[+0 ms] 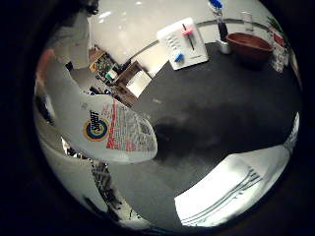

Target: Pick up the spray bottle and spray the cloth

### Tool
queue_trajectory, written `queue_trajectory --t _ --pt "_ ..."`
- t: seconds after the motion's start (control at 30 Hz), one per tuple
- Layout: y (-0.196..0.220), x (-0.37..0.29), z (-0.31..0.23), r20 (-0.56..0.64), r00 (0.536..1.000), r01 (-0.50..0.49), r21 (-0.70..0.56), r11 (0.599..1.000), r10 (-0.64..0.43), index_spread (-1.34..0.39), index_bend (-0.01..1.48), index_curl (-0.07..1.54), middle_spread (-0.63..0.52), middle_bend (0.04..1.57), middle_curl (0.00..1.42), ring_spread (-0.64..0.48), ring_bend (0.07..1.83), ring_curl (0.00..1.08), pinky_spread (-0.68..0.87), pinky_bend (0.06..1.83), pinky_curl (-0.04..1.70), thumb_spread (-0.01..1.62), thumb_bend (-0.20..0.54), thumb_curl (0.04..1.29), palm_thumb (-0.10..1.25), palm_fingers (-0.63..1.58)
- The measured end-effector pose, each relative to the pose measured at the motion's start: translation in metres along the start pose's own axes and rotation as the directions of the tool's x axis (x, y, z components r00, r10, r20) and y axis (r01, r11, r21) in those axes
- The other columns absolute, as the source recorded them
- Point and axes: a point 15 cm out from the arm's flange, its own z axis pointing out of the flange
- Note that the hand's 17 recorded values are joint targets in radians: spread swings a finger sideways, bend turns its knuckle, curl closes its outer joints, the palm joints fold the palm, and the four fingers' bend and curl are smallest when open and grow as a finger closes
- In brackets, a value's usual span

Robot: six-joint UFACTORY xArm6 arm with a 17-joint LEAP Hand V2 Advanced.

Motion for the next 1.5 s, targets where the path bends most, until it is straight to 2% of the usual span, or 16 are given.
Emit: queue_trajectory --t 0.1,0.2,0.27,0.33,0.4,0.43,0.5,0.57,0.67,0.83,1.0,1.2,1.33,1.5 --pt "0.005 0.0 0.005 -0.001 1.0 0.008 -0.01 1.0 -0.008 -0.26 1.15 0.62 -0.18 1.31 0.69 -0.2 1.43 0.54 -0.31 1.28 0.65 0.96 -0.01 1.08 0.99 1.24" --pt "0.003 0.001 0.004 -0.017 1.0 0.017 -0.004 1.0 -0.017 -0.28 1.11 0.62 -0.19 1.31 0.69 -0.2 1.43 0.54 -0.32 1.27 0.64 0.91 -0.035 1.05 0.89 1.22" --pt "0.0 0.003 0.002 -0.04 0.999 0.026 0.007 1.0 -0.026 -0.33 0.9 0.58 -0.19 1.29 0.67 -0.21 1.43 0.53 -0.38 1.24 0.6 0.84 -0.05 0.97 0.8 1.15" --pt "-0.005 0.004 -0.002 -0.062 0.997 0.043 0.013 0.999 -0.042 -0.39 0.72 0.55 -0.21 1.24 0.64 -0.23 1.38 0.5 -0.47 1.19 0.55 0.79 -0.048 0.91 0.77 1.09" --pt "-0.011 0.003 -0.007 -0.095 0.993 0.075 0.014 0.997 -0.074 -0.45 0.57 0.53 -0.24 1.12 0.61 -0.24 1.3 0.48 -0.52 1.16 0.52 0.77 -0.041 0.86 0.76 0.9" --pt "-0.014 0.002 -0.01 -0.112 0.989 0.095 0.01 0.995 -0.093 -0.48 0.53 0.54 -0.25 0.98 0.57 -0.23 1.23 0.46 -0.43 1.17 0.53 0.79 -0.038 0.81 0.74 0.67" --pt "-0.019 -0.004 -0.014 -0.14 0.982 0.13 0.002 0.992 -0.128 -0.49 0.53 0.53 -0.24 0.93 0.55 -0.18 1.14 0.42 -0.29 1.15 0.53 0.84 -0.04 0.76 0.71 0.53" --pt "-0.02 -0.009 -0.016 -0.16 0.976 0.149 -0.016 0.989 -0.15 -0.51 0.6 0.53 -0.2 0.74 0.48 -0.05 1.0 0.36 0.02 1.14 0.52 0.92 -0.035 0.69 0.66 0.33" --pt "-0.02 -0.009 -0.02 -0.19 0.967 0.164 -0.055 0.985 -0.172 -0.51 0.62 0.51 -0.14 0.63 0.43 0.1 0.86 0.29 0.32 1.1 0.47 0.97 -0.036 0.63 0.62 0.18" --pt "-0.02 -0.013 -0.027 -0.221 0.958 0.164 -0.102 0.981 -0.183 -0.49 0.54 0.44 -0.08 0.51 0.37 0.23 0.69 0.21 0.57 0.99 0.37 0.97 -0.032 0.55 0.59 0.14" --pt "-0.028 -0.035 -0.04 -0.226 0.948 0.204 -0.118 0.972 -0.227 -0.49 0.49 0.4 -0.07 0.41 0.33 0.26 0.57 0.18 0.65 0.9 0.29 0.96 -0.028 0.51 0.6 0.19" --pt "-0.026 -0.068 -0.064 -0.213 0.94 0.226 -0.192 0.955 -0.265 -0.51 0.45 0.38 -0.08 0.32 0.32 0.27 0.46 0.16 0.67 0.79 0.22 0.94 -0.025 0.5 0.63 0.24" --pt "-0.018 -0.067 -0.093 -0.291 0.906 0.235 -0.259 0.937 -0.308 -0.52 0.41 0.37 -0.09 0.27 0.31 0.28 0.39 0.15 0.67 0.74 0.19 0.93 -0.028 0.5 0.64 0.27" --pt "-0.017 -0.057 -0.137 -0.42 0.842 0.217 -0.313 0.925 -0.339 -0.53 0.37 0.36 -0.09 0.21 0.31 0.28 0.33 0.15 0.68 0.7 0.17 0.93 -0.029 0.5 0.65 0.31"
